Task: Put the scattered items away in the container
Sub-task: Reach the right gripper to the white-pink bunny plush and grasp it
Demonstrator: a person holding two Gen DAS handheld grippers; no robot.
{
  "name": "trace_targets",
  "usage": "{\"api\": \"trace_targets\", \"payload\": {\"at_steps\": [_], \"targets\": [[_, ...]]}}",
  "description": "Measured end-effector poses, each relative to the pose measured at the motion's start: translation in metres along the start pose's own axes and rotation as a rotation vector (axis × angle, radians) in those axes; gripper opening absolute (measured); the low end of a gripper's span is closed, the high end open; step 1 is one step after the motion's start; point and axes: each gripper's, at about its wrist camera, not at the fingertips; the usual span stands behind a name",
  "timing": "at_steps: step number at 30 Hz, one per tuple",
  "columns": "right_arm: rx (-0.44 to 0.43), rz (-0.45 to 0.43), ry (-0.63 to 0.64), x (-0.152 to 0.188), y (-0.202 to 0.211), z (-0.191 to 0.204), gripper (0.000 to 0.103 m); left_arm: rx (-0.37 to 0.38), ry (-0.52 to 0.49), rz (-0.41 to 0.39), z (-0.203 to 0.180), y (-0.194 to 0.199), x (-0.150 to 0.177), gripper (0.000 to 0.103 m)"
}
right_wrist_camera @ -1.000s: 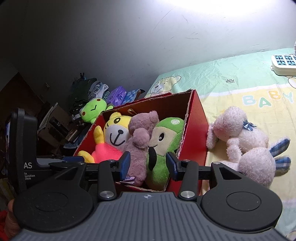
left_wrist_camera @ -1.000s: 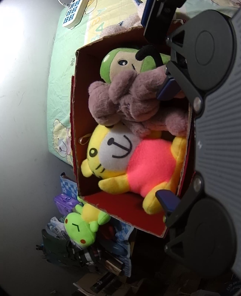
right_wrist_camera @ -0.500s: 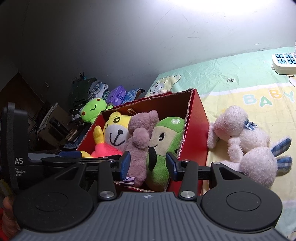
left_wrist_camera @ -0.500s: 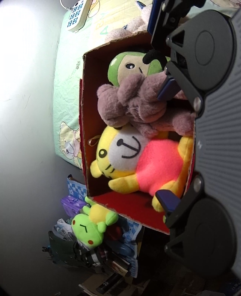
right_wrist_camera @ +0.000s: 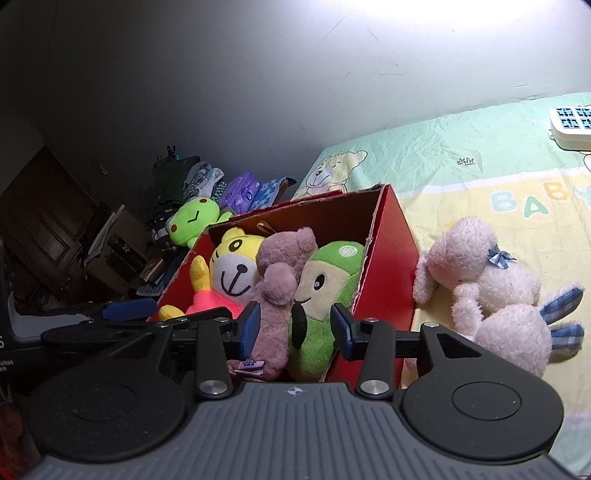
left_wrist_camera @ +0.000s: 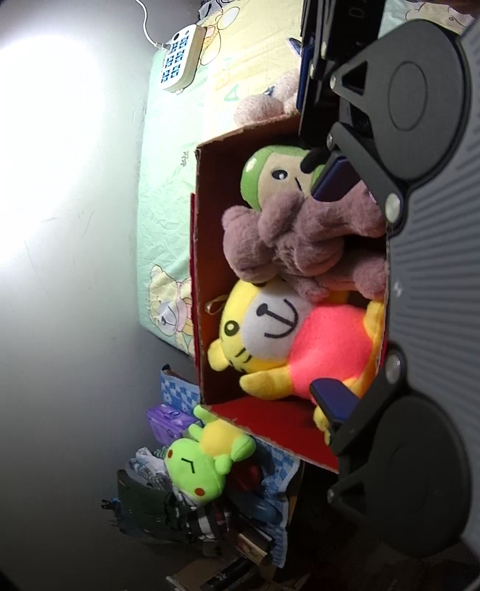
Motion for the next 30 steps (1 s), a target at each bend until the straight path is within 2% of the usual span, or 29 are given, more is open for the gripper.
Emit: {"api": "trace_targets", "payload": {"at_steps": [4, 7, 10, 19, 25, 28, 30], "targets": [[-0.013, -0.048, -0.029, -0.011, 0.017, -0.014, 0.047, 0.045, -0.010, -0.030, -0.012, 0.008, -0.002, 0.102], [0.006, -0.076, -0.056, -0.019, 0.027, -0.031, 0.047, 0.058, -0.037, -0.046, -0.026, 0.011, -0.003, 0.102], [0.034, -0.091, -0.080, -0.021, 0.038, -0.048, 0.047, 0.104, -0.068, -0.067, -0.041, 0.015, -0.001, 0.102], [0.181, -0.095, -0.175, -0.012, 0.069, -0.115, 0.047, 0.328, -0.213, -0.120, -0.106, 0.019, 0.004, 0.102], [0.222, -0.056, -0.232, -0.006, 0.078, -0.146, 0.047, 0.506, -0.220, -0.079, -0.146, 0.003, 0.002, 0.102], [0.205, -0.031, -0.281, -0.008, 0.078, -0.160, 0.054, 0.523, -0.247, -0.058, -0.167, -0.011, 0.003, 0.102], [0.197, -0.013, -0.291, -0.009, 0.077, -0.166, 0.054, 0.519, -0.263, -0.036, -0.177, -0.023, 0.006, 0.102]]}}
Point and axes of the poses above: each gripper's, at about its wrist camera, not at the fingertips, and y roughly against the way its jaws point, z to its left, x to its underside, and after that the axes turned 7 degrees about -y, right-handed
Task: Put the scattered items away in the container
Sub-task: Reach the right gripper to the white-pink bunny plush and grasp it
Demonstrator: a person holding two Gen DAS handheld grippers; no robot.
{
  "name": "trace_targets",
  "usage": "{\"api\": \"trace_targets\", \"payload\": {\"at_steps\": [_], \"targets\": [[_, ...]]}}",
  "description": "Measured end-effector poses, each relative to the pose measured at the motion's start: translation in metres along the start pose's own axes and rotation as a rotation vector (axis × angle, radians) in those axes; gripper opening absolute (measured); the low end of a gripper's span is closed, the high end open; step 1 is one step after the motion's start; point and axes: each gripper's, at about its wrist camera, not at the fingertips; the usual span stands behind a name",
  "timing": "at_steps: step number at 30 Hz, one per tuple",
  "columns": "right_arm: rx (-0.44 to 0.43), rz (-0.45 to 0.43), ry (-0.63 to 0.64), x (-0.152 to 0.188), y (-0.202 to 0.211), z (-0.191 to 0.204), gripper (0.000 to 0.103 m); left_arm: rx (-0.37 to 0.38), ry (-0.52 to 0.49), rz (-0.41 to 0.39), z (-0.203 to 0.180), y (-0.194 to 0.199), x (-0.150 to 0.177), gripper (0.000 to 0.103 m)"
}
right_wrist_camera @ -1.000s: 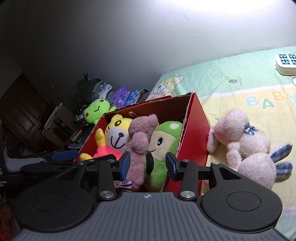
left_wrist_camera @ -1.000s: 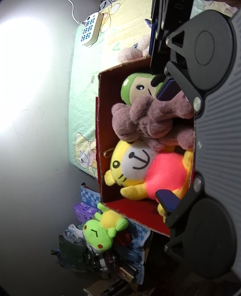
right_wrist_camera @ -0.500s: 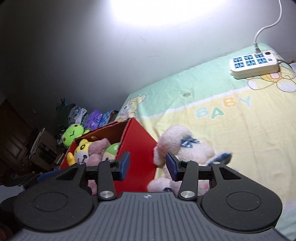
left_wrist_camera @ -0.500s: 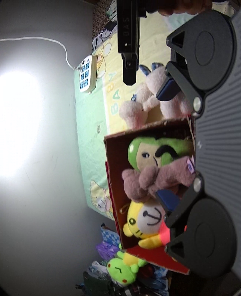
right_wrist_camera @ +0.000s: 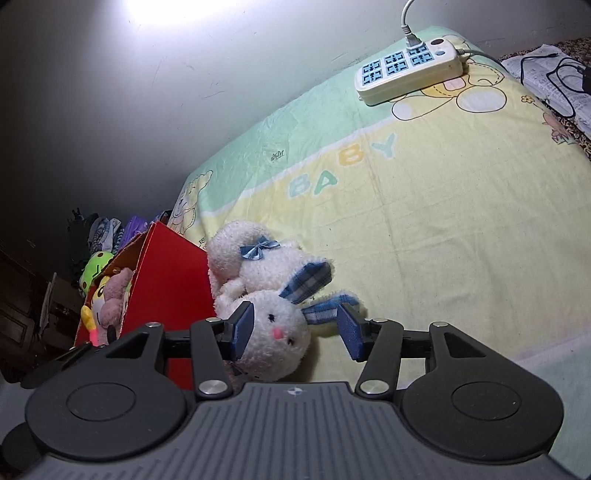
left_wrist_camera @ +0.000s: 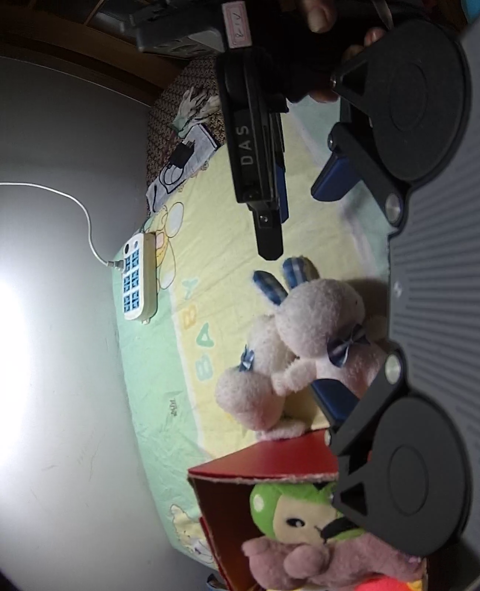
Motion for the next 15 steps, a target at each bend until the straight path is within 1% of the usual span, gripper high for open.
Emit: {"api": "trace_targets", "payload": {"at_steps": [2, 4, 6, 11, 13, 15], "targets": [[-0.014, 0.032, -0.008, -0.003, -0.004, -0.004, 0.055, 0.001, 0.006, 0.035, 0.001, -0.014, 0.003, 0.102], [-0.043, 0.083, -0.028, -0.004, -0.011, -0.009, 0.055, -0.009, -0.003, 0.053, 0.002, -0.023, 0.005, 0.102], [-0.064, 0.116, -0.053, -0.006, -0.017, -0.013, 0.055, -0.011, -0.014, 0.080, 0.003, -0.032, 0.007, 0.102], [-0.094, 0.147, -0.085, -0.013, -0.033, -0.016, 0.055, 0.042, 0.040, 0.153, 0.012, -0.056, 0.014, 0.102], [-0.099, 0.152, -0.101, -0.017, -0.040, -0.017, 0.055, 0.037, 0.050, 0.167, 0.013, -0.062, 0.018, 0.102], [-0.094, 0.160, -0.120, -0.020, -0.048, -0.018, 0.056, 0.030, 0.030, 0.169, 0.010, -0.063, 0.019, 0.102]]}}
Point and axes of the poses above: each gripper's, at about its wrist camera, not at the fingertips, and y roughly against the way its jaws point, z to its left, x to its underside, and after that the axes turned 7 degrees about -y, right-handed
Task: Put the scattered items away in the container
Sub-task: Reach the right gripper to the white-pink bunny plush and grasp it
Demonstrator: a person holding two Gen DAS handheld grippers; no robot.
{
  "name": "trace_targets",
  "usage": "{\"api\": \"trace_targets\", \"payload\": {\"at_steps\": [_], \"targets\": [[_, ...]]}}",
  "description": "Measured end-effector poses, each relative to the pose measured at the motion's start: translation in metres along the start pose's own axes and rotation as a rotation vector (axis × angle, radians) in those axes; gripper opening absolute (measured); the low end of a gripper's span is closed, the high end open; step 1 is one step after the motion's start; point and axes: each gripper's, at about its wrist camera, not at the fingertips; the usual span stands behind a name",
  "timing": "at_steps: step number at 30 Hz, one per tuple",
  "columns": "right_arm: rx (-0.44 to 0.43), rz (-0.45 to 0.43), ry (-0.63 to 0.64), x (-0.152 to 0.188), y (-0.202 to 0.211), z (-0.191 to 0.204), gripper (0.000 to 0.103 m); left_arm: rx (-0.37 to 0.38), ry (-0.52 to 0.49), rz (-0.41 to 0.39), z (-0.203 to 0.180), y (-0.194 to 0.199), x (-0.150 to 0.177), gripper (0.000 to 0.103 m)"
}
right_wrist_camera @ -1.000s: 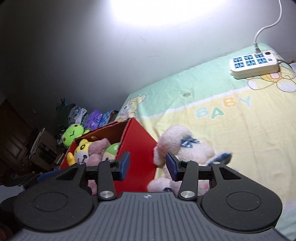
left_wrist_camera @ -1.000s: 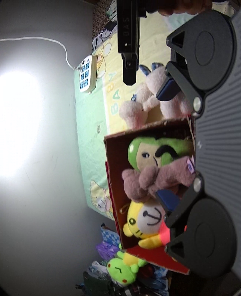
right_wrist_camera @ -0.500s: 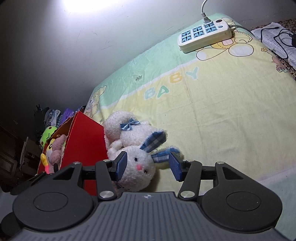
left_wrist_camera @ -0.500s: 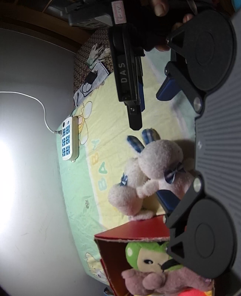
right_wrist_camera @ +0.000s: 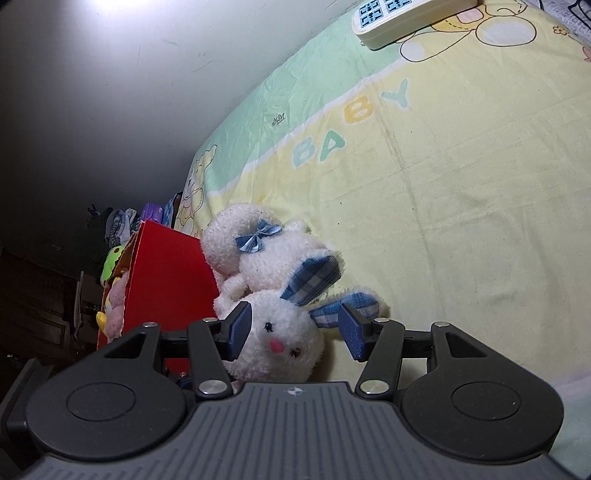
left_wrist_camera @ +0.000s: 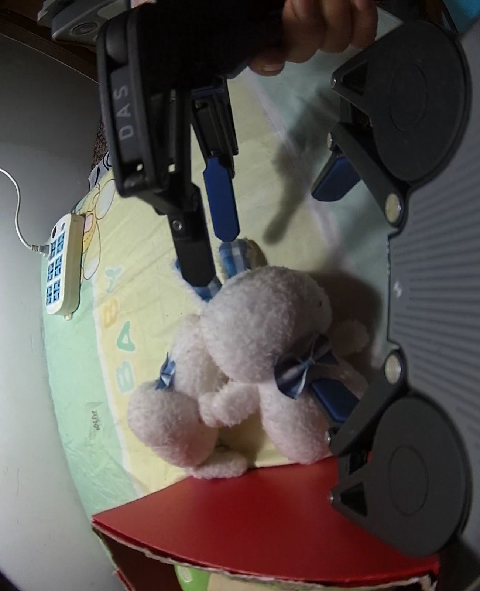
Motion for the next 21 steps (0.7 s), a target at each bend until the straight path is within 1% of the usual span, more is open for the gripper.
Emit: {"api": "trace_targets", "payload": {"at_steps": [2, 4, 7, 8, 9, 10, 11, 12, 13, 14, 16, 18, 19, 20, 21], "targets": [[-0.020, 0.016, -0.024, -0.002, -0.007, -0.001, 0.057, -0.006, -0.018, 0.004, -0.003, -0.001, 0.000, 0.102], [-0.042, 0.044, -0.049, -0.003, -0.017, -0.002, 0.056, -0.005, -0.029, 0.006, -0.006, -0.002, -0.001, 0.102], [-0.066, 0.054, -0.059, -0.003, -0.023, 0.000, 0.050, -0.007, -0.039, 0.014, -0.009, -0.005, -0.002, 0.101], [-0.068, 0.052, -0.058, -0.004, -0.023, -0.001, 0.046, 0.000, -0.038, 0.016, -0.009, -0.005, -0.003, 0.101], [-0.072, 0.052, -0.062, -0.006, -0.021, -0.002, 0.044, 0.016, -0.037, 0.018, -0.009, -0.005, -0.003, 0.101], [-0.076, 0.056, -0.060, -0.006, -0.019, -0.003, 0.041, 0.042, -0.036, 0.023, -0.009, -0.005, -0.003, 0.101], [-0.079, 0.057, -0.050, -0.006, -0.015, -0.004, 0.034, 0.064, -0.036, 0.028, -0.011, -0.005, -0.003, 0.101], [-0.077, 0.044, -0.037, -0.007, -0.011, -0.004, 0.028, 0.070, -0.043, 0.028, -0.014, -0.005, -0.003, 0.101], [-0.074, 0.033, -0.024, -0.008, -0.005, -0.005, 0.016, 0.076, -0.057, 0.026, -0.017, -0.005, -0.003, 0.101], [-0.069, 0.020, -0.018, -0.009, 0.000, -0.006, 0.012, 0.080, -0.069, 0.022, -0.020, -0.004, -0.004, 0.101], [-0.035, -0.010, -0.013, -0.012, 0.008, -0.011, 0.012, 0.089, -0.087, 0.011, -0.024, 0.000, -0.004, 0.101], [-0.011, -0.012, -0.009, -0.012, 0.011, -0.015, 0.014, 0.079, -0.100, -0.006, -0.025, 0.006, -0.006, 0.101], [-0.017, 0.001, -0.011, -0.012, 0.011, -0.017, 0.019, 0.063, -0.102, -0.019, -0.024, 0.010, -0.007, 0.101], [-0.026, 0.017, -0.018, -0.010, 0.012, -0.018, 0.026, 0.043, -0.101, -0.034, -0.021, 0.014, -0.008, 0.101], [-0.038, 0.033, -0.026, -0.007, 0.011, -0.019, 0.030, 0.019, -0.102, -0.052, -0.020, 0.018, -0.009, 0.101]]}}
Point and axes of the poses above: each gripper's, at about its wrist camera, not at the fingertips, and y roughly against the way its jaws point, z to its left, x to its underside, and after that the axes turned 7 degrees about -y, right-handed
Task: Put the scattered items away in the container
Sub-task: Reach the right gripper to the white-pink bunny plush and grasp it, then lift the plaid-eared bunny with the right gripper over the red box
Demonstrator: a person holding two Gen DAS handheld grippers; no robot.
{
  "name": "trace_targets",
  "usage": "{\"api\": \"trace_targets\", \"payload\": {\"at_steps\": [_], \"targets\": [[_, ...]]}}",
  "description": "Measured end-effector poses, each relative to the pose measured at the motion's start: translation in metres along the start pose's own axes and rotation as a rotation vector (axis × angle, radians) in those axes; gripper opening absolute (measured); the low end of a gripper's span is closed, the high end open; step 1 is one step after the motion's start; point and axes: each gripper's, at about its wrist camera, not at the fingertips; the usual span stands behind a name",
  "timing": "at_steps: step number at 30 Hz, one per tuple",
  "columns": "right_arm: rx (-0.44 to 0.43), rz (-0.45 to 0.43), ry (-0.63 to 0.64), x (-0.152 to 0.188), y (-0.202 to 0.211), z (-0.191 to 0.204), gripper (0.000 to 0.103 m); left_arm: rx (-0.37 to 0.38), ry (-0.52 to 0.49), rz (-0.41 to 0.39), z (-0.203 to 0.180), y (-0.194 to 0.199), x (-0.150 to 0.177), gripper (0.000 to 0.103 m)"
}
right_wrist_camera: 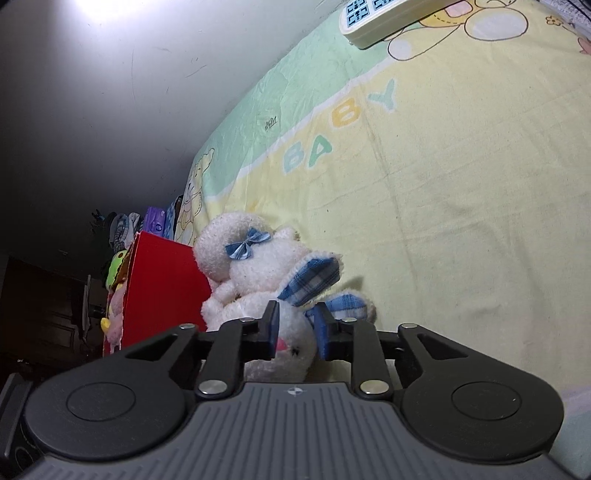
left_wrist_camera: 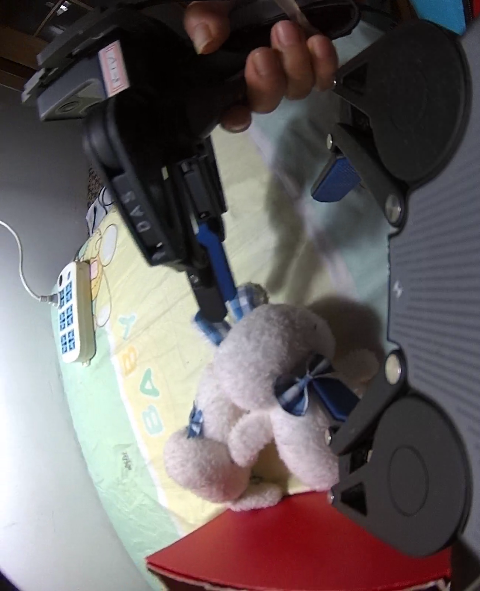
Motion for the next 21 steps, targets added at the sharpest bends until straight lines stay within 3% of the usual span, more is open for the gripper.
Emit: {"api": "trace_targets", "payload": {"at_steps": [2, 5, 9, 11, 17, 21], "targets": [[-0.027, 0.021, -0.017, 0.004, 0.001, -0.003, 0.044, -0.046, -0.013, -0.032, 0.003, 0.006, -0.002, 0.102], [-0.068, 0.054, -0.051, 0.006, -0.001, -0.008, 0.058, -0.069, -0.007, -0.024, 0.009, 0.003, -0.003, 0.102], [-0.100, 0.125, -0.089, 0.008, -0.013, -0.009, 0.059, -0.088, -0.003, 0.012, 0.015, -0.010, 0.000, 0.102], [-0.115, 0.149, -0.126, 0.009, -0.020, -0.011, 0.066, -0.103, -0.026, 0.020, 0.014, -0.014, 0.001, 0.102], [-0.145, 0.206, -0.210, 0.008, -0.048, -0.010, 0.073, -0.107, -0.070, 0.024, 0.009, -0.017, 0.003, 0.102], [-0.140, 0.188, -0.186, 0.004, -0.051, -0.007, 0.066, -0.110, -0.083, 0.025, 0.008, -0.019, 0.003, 0.102]]}}
Point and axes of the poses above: each gripper's, at about its wrist camera, not at the fingertips, and y roughly against the way its jaws point, z to its left, x to its underside, and after that the axes turned 7 degrees about -y, right-handed
